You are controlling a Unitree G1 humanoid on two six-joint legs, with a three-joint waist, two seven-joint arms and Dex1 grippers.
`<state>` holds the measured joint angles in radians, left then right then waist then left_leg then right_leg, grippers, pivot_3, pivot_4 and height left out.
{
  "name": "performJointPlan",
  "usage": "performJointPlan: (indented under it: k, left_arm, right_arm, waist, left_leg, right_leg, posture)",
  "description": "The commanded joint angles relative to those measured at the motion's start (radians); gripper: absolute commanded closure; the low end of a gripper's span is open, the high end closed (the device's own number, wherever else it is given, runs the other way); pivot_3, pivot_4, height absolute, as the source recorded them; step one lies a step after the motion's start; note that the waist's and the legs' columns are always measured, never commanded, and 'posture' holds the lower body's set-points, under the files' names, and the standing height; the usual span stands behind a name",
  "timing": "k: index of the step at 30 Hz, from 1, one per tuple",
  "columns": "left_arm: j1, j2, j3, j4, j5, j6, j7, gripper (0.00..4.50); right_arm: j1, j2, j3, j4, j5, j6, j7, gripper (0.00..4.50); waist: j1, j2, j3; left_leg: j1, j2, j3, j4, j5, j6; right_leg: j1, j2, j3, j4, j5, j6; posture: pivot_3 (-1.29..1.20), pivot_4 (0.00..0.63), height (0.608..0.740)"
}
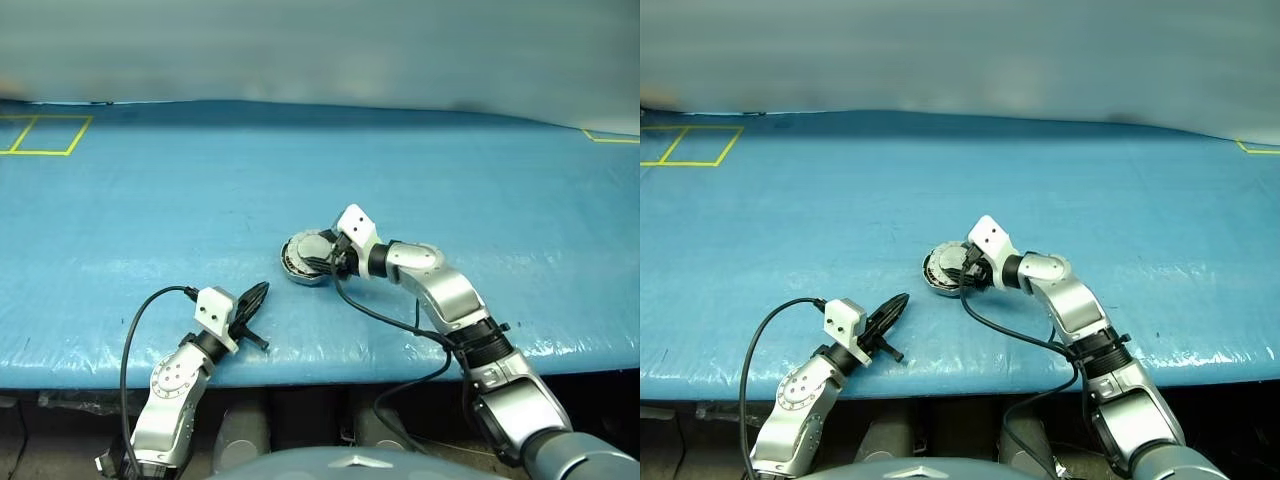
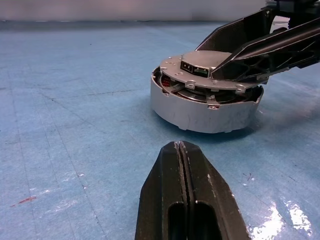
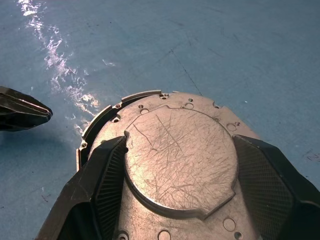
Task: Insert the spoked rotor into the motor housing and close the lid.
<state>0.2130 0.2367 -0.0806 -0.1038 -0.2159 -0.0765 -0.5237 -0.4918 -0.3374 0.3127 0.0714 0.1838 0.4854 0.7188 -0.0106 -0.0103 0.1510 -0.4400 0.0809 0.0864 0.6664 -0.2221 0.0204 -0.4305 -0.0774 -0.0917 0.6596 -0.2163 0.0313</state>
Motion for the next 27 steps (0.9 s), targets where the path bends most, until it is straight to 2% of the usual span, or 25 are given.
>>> performJointPlan:
  k: [1, 6, 15, 27]
  left_arm:
    - [-0.001, -0.004, 0.001, -0.034, -0.001, -0.025, 0.001, 4.50]
    - [-0.001, -0.005, -0.001, -0.032, -0.001, -0.023, 0.001, 4.50]
    - [-0.001, -0.008, -0.006, -0.026, -0.002, -0.020, -0.001, 4.50]
    - [0.003, -0.013, -0.015, -0.023, -0.005, -0.015, -0.003, 4.50]
  right_arm:
    - [0.010, 0.006, -0.022, -0.047, 0.006, -0.002, 0.002, 1.49]
    - [0.014, 0.015, -0.034, -0.100, 0.008, 0.040, -0.028, 1.49]
    - [0.000, 0.040, 0.000, -0.247, -0.045, 0.247, -0.142, 1.49]
    - [0.040, 0.209, -0.013, -0.335, -0.089, 0.461, -0.384, 1.49]
  waist:
    - [0.000, 0.000, 0.000]
    - [0.000, 0.000, 0.000]
    - [0.000, 0.000, 0.000]
    - [-0.002, 0.001, 0.000]
  left_leg:
    - [0.000, 0.000, 0.000, 0.000, 0.000, 0.000]
    - [0.000, 0.000, 0.000, 0.000, 0.000, 0.000]
    - [0.000, 0.000, -0.001, 0.000, 0.000, 0.000]
    - [0.000, 0.000, -0.001, 0.000, 0.000, 0.000]
  right_leg:
    - [0.000, 0.000, 0.000, 0.000, 0.000, 0.000]
    - [0.000, 0.000, 0.000, 0.000, 0.000, 0.000]
    - [-0.001, 0.000, 0.000, 0.000, 0.000, 0.000]
    - [-0.001, 0.000, 0.000, 0.000, 0.000, 0.000]
  posture:
    - [0.00, 0.150, 0.740]
    - [0.00, 0.150, 0.740]
    - [0.00, 0.150, 0.740]
    - [0.00, 0.150, 0.740]
